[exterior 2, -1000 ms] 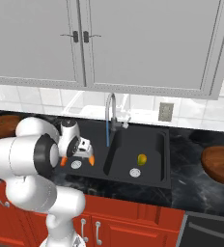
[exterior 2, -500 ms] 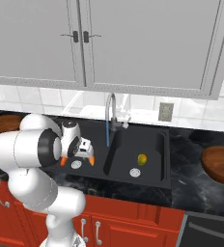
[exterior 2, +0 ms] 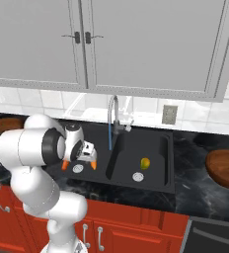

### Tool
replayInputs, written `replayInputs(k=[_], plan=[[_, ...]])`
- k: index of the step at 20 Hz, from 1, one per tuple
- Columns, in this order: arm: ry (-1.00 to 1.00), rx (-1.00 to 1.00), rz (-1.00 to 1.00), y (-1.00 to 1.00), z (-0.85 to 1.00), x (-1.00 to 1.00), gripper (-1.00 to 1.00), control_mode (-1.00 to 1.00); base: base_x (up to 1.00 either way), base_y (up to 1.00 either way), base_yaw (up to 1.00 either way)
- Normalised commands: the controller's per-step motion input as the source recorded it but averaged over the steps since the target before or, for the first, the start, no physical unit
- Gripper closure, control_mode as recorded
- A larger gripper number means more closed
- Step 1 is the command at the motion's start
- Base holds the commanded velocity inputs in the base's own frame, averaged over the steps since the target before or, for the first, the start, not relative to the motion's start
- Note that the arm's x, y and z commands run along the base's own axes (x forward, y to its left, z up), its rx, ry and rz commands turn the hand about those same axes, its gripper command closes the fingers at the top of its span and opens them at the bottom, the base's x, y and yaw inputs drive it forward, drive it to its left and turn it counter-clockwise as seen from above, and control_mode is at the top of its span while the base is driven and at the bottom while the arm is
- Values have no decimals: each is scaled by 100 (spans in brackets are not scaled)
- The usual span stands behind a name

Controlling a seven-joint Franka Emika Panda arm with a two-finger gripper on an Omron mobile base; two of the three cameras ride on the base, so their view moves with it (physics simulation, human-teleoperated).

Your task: Pick the carrots from the sink and place them in one bowl. Place the mango in the other bowl. Then turn off the sink faucet.

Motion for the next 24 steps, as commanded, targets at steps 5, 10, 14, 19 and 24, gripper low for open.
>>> replayInputs(k=[5, 10, 14, 19, 24], plan=[[0, 0, 0, -14, -8, 1, -100, -100, 0, 0, 0], [0, 0, 0, -11, -9, 2, -100, -100, 0, 0, 0], [0, 0, 0, -3, -11, 10, -100, -100, 0, 0, 0], [0, 0, 0, 0, -13, 24, -100, -100, 0, 0, 0], [0, 0, 0, 0, -21, 30, -100, -100, 0, 0, 0]])
